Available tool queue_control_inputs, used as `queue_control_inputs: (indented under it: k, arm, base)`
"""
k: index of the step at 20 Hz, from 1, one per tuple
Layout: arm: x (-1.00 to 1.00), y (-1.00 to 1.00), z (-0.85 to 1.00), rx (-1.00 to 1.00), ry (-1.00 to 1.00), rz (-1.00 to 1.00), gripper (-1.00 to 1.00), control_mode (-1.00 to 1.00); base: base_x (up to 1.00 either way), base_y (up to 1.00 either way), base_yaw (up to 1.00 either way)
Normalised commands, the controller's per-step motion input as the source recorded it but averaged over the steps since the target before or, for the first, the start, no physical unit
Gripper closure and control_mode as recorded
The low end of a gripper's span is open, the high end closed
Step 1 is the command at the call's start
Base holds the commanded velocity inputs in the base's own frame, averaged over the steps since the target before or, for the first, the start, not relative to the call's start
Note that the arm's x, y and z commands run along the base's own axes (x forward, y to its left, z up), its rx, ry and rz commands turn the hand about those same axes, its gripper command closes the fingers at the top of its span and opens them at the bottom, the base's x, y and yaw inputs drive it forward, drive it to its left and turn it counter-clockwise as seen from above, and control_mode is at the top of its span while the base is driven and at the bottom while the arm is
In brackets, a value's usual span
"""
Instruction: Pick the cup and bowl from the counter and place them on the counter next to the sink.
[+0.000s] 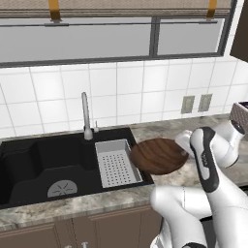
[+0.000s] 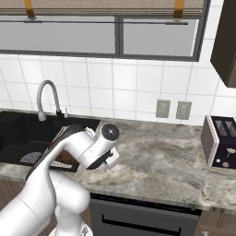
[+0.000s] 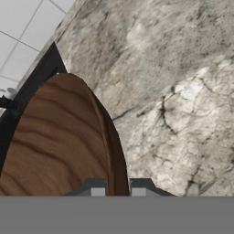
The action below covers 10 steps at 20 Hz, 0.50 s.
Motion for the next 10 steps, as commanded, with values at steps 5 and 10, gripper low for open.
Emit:
queue_control_inputs:
  k: [5, 10]
  arm:
    - [0.45, -0.19, 0.0, 0.0, 0.01, -0.01, 1.0, -1.0]
    - [0.47, -0.39, -0.07, 0.0, 0.04, 0.0, 1.0, -1.0]
  base:
    - [0.0, 0.0, 0.0]
    - [0.0, 0.0, 0.0]
